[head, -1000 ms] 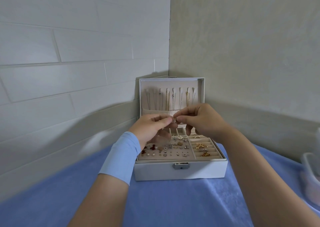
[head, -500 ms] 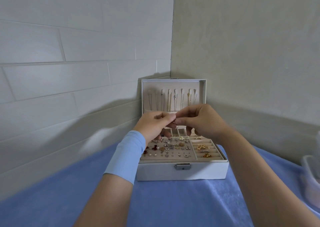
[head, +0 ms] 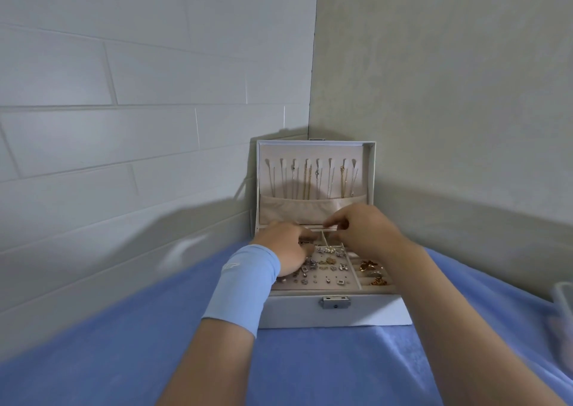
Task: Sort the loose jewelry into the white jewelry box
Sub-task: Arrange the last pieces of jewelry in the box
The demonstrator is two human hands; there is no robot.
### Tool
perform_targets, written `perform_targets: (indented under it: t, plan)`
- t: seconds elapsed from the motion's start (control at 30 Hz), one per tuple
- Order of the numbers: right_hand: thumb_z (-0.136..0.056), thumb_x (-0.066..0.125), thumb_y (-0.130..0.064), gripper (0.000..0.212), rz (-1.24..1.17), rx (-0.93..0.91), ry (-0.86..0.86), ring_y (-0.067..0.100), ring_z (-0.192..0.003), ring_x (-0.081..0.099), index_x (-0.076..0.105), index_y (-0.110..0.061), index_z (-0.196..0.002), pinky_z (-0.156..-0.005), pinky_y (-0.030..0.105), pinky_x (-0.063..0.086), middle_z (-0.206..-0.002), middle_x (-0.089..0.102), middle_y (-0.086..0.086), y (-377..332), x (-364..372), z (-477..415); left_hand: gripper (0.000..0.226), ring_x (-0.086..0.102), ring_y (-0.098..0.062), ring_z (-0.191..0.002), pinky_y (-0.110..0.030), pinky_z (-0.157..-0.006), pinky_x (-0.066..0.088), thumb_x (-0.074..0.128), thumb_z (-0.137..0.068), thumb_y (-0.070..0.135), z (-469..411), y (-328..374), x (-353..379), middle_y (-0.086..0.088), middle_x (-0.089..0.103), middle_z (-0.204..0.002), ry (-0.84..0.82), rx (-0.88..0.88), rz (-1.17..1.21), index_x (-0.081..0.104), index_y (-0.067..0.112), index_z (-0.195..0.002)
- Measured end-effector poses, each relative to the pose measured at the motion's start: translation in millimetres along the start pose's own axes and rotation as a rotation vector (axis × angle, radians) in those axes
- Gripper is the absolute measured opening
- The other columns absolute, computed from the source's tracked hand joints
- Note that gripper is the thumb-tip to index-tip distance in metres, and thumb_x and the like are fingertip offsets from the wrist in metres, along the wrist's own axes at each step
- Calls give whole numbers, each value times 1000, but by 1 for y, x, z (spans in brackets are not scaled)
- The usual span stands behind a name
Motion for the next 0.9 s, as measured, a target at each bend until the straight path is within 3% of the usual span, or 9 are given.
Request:
perform_targets:
  t: [0.1, 0.23, 0.33, 0.47, 0.57, 0.67, 0.77, 0.9]
  plan:
    - [-94, 65, -17, 36, -21, -20, 21, 12, -92, 66, 68, -36, -124, -91, 37, 56, -100, 71, -10, -3, -4, 2, 34, 54, -22, -121, -30, -100, 43, 52, -98, 38, 0, 1, -2, 2, 52, -142, 16, 4, 5, 59, 40, -131]
    - [-94, 68, -23, 21, -32, -92, 27, 9, -93, 66, 75, -29, -113, -86, 31, 56, -102, 73, -9, -13, -11, 18, 34, 57, -13, -103, -26, -90, 43, 53, -97, 37, 11, 9, -9, 3, 59, -131, 71, 37, 66, 61, 34, -131]
    - [-92, 71, -29, 12, -65, -153, -6, 8, -87, 67, 79, -28, -101, -82, 31, 57, -90, 73, -11, -24, -19, 35, 26, 55, -12, -106, -32, -94, 45, 56, -94, 40, 28, 17, -18, 6, 59, -124, 167, 65, 84, 68, 34, -116]
    - [-88, 75, -25, 6, -141, -190, -73, 6, -82, 67, 80, -28, -90, -78, 26, 56, -82, 73, -12, -35, -31, 68, 4, 51, -6, -89, -24, -80, 39, 67, -87, 38, 66, 24, -25, 12, 59, -100, 197, 97, 119, 65, 40, -89]
    - [-85, 76, -23, 7, -121, -237, -214, 1, -62, 59, 80, -29, -86, -62, 18, 48, -66, 66, -18, -45, -30, 100, 3, 51, -1, -71, -20, -68, 39, 70, -84, 34, 102, 25, -22, 14, 62, -87, 128, 94, 144, 67, 33, -85]
    - [-84, 78, -24, 8, -74, -271, -379, 6, -52, 58, 80, -30, -89, -58, 19, 48, -65, 67, -15, -55, -22, 137, 7, 54, -4, -63, -21, -63, 43, 70, -82, 35, 139, 25, -19, 15, 61, -75, 35, 55, 171, 65, 32, -79]
    - [-83, 78, -31, 11, 14, -283, -547, 2, -56, 59, 79, -37, -92, -68, 18, 48, -83, 75, -12, -64, -6, 172, 9, 55, -3, -63, -20, -64, 42, 72, -83, 33, 173, 24, -13, 16, 59, -68, -140, -11, 131, 66, 31, -77]
    - [-75, 80, -46, 20, 124, -222, -719, 3, -61, 58, 79, -32, -91, -92, 34, 53, -86, 77, -9, -72, 14, 205, 7, 60, 0, -67, -18, -72, 46, 77, -77, 37, 210, 19, 5, 17, 68, -73, -345, -76, 94, 73, 35, -82]
Point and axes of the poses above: each hand's wrist, its own z-axis away from the middle knuckle, its own x-axis out of the palm, y = z × x, the point moved 3 cm from there along -z, towards the middle knuckle
